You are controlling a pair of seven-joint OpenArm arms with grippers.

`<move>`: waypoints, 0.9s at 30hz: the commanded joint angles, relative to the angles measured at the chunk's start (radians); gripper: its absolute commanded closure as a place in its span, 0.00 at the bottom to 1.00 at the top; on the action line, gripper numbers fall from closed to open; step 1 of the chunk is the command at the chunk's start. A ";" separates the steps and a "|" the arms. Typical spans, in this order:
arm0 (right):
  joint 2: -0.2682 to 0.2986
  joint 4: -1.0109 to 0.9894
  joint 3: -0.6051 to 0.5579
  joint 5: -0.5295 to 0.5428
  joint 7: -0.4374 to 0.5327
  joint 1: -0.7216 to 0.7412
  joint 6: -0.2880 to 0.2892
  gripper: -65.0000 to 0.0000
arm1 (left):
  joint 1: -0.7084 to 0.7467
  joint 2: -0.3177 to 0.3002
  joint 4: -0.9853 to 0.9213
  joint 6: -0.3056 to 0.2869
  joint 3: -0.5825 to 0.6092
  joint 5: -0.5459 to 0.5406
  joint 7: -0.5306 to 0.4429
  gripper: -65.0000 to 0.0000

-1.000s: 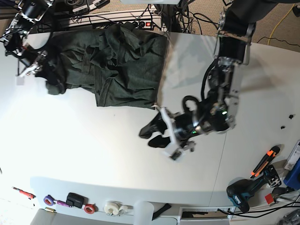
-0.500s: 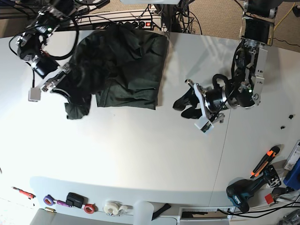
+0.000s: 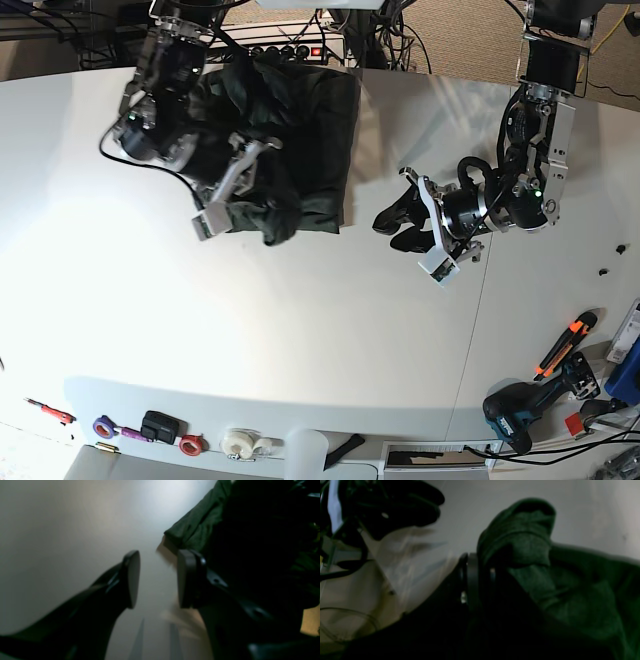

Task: Layout the t-shirt on the table in an organized manner, then fold the t-shirt properly
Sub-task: 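Grasp the shirt's other end with the right gripper and fold it over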

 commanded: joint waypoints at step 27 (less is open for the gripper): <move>0.000 0.093 -0.369 -0.108 0.135 0.040 -0.086 0.49 | -0.019 -0.006 0.018 -0.004 -0.005 -0.018 -0.020 0.65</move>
